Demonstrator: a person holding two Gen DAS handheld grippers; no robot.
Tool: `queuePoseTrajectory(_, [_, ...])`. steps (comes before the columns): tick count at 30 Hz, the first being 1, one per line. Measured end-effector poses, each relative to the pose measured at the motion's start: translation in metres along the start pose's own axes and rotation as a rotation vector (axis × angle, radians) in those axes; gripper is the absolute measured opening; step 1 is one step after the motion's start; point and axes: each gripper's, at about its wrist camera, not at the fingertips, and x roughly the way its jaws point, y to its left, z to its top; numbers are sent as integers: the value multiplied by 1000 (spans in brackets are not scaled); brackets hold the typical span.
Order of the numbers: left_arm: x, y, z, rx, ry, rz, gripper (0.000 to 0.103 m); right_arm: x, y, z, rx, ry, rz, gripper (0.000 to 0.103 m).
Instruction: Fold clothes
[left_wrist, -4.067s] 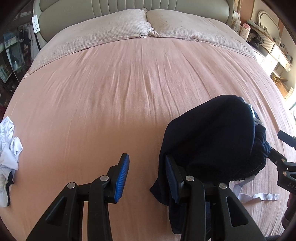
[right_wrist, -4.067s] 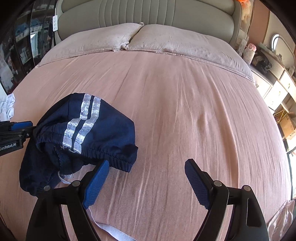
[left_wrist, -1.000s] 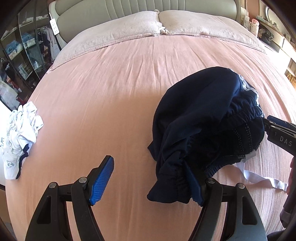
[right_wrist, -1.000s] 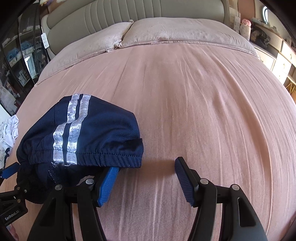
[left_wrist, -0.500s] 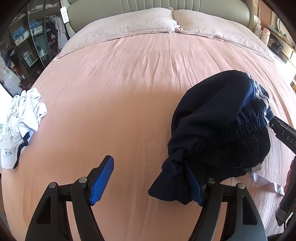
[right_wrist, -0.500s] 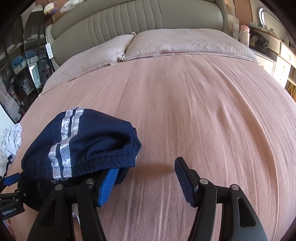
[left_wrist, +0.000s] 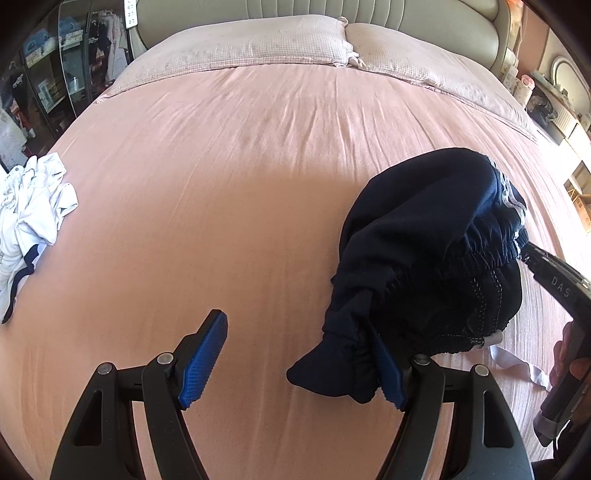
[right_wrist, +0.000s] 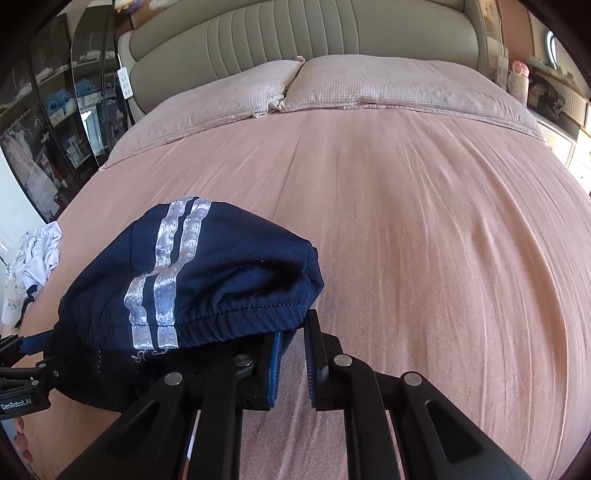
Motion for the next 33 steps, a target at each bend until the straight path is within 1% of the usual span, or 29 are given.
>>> queuePoseTrajectory(2, [1,0,-1,-19,6,-21,73,-5,0,2,10,-8,0,7])
queuePoseTrajectory(4, [0,2,-2,-66,13,-68,73,-10,0,7,28,-6,7,6])
queuePoseTrajectory(6, [-3,2,-4,-95,12,-88,73,-14,0,10,47,-12,31,6])
queuePoseTrajectory(8, [-5,-3,-4,-77,11,-91,73,-19,1,13,61,-23,51,6])
queuePoseTrajectory(11, [-3,-14,-6,-24,15,-63,73,-21,4,19,65,-34,66,6])
queuePoseTrajectory(13, [-3,-19,-11,-10,31,-60,73,-21,7,21,63,-35,72,6])
queuePoseTrajectory(17, [2,-17,-17,4,44,-3,73,-17,10,24,50,-24,71,6])
queuePoseTrajectory(19, [3,-8,-17,-20,40,20,73,-15,11,24,46,-19,70,6])
queuePoseTrajectory(21, [5,5,-16,-71,33,3,73,-13,10,23,48,-15,68,6])
queuePoseTrajectory(24, [5,21,-16,-140,3,9,73,-10,6,21,57,-3,71,7])
queuePoseTrajectory(26, [4,23,-15,-132,-23,22,72,-9,5,21,59,8,70,7])
queuePoseTrajectory(27, [2,23,-14,-128,-36,16,71,-8,4,20,61,15,69,7])
queuePoseTrajectory(28, [1,23,-12,-125,-49,8,66,-8,4,19,64,21,70,7])
queuePoseTrajectory(29, [0,23,-11,-121,-61,0,56,-7,3,18,66,26,69,7])
queuePoseTrajectory(30, [-1,22,-10,-123,-71,-7,50,-6,2,18,69,31,68,7])
queuePoseTrajectory(32, [-2,22,-8,-125,-81,-30,32,-6,1,16,73,41,70,7])
queuePoseTrajectory(33, [0,21,-8,-124,-79,-40,28,-5,1,15,76,43,72,7])
